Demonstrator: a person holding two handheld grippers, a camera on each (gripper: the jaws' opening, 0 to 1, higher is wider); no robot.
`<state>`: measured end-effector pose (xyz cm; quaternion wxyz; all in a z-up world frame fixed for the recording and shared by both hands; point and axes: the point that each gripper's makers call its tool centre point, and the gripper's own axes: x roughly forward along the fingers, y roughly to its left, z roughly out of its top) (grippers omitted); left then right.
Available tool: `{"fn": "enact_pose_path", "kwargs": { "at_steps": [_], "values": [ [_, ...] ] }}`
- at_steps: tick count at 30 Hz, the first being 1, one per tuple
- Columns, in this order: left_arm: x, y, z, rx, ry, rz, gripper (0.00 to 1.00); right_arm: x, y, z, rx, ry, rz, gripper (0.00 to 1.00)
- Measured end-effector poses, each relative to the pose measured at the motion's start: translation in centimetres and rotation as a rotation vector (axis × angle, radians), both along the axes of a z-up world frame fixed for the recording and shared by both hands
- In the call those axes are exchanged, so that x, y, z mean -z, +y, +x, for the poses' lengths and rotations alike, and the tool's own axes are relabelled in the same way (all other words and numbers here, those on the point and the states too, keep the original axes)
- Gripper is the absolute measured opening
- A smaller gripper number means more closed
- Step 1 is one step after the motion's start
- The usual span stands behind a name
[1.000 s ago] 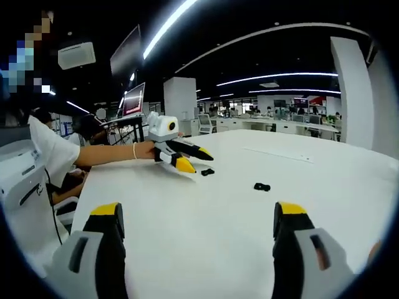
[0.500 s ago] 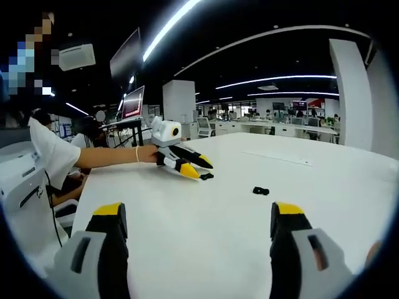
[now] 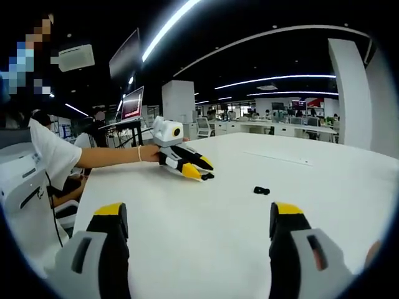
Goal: Snap the two parts of the plastic buckle together until the buckle closes and remains connected.
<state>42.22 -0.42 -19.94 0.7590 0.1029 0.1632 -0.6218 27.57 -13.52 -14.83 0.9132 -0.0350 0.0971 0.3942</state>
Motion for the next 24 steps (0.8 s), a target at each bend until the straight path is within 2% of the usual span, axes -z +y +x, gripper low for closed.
{"fn": "enact_pose_path", "kwargs": {
  "at_steps": [5,16,24],
  "values": [
    [0.01,0.49,0.43,0.021,-0.008,0.013,0.31,0.13,-0.03,-0.03,0.003,0.003,0.007,0.94],
    [0.66,0.22,0.16,0.051,-0.045,0.044,0.26,0.12,-0.03,-0.04,0.003,0.006,0.012,0.94],
    [0.70,0.04,0.34,0.059,-0.035,0.036,0.23,0.49,-0.13,-0.12,0.007,0.018,0.022,0.94]
  ]
}}
